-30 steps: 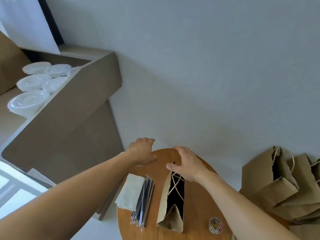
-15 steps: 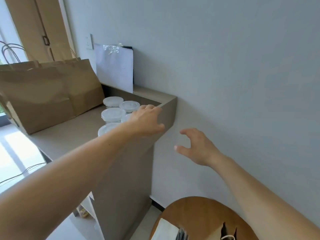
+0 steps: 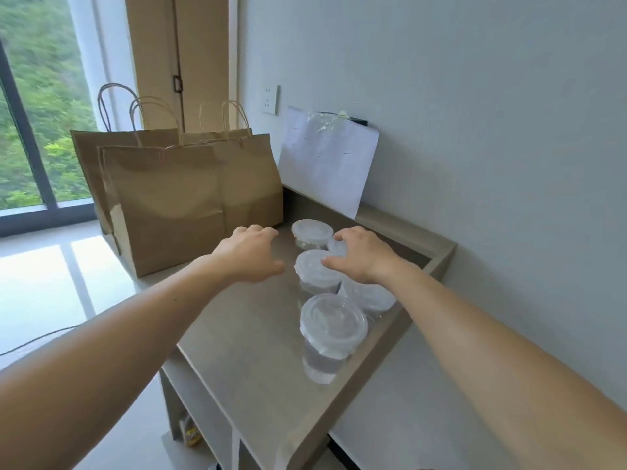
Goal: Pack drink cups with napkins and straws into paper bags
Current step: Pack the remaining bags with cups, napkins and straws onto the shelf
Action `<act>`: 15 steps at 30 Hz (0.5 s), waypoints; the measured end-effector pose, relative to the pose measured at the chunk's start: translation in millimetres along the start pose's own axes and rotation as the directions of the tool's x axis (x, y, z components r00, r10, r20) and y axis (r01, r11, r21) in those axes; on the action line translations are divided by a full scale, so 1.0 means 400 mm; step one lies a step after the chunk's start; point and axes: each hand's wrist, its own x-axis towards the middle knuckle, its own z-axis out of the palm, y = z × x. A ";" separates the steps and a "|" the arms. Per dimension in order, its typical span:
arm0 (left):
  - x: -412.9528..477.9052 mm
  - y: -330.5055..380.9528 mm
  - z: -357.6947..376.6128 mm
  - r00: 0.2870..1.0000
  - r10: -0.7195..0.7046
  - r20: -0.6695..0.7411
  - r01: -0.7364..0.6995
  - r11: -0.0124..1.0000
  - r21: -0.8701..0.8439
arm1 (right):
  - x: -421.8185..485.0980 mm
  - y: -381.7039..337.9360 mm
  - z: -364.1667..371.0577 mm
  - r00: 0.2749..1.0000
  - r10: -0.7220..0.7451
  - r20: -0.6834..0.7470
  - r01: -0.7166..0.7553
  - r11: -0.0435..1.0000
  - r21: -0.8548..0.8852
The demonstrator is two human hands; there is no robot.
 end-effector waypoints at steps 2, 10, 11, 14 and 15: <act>0.031 -0.028 0.005 1.000 -0.003 0.006 0.003 1.000 -0.008 | 0.069 -0.023 0.019 1.000 0.018 0.012 -0.018 0.999 -0.028; 0.131 -0.103 0.031 0.999 -0.018 0.039 0.019 1.000 -0.009 | 0.286 -0.054 0.084 0.994 0.089 0.062 -0.079 0.985 -0.152; 0.138 -0.112 0.034 0.999 -0.020 0.040 0.021 1.000 -0.010 | 0.306 -0.058 0.088 0.993 0.101 0.056 -0.091 0.984 -0.153; 0.153 -0.133 0.041 0.999 -0.025 0.046 0.025 1.000 -0.010 | 0.354 -0.065 0.100 0.986 0.155 0.062 -0.143 0.977 -0.158; 0.156 -0.139 0.043 0.999 -0.025 0.048 0.026 1.000 -0.009 | 0.365 -0.066 0.107 0.983 0.172 0.071 -0.158 0.973 -0.166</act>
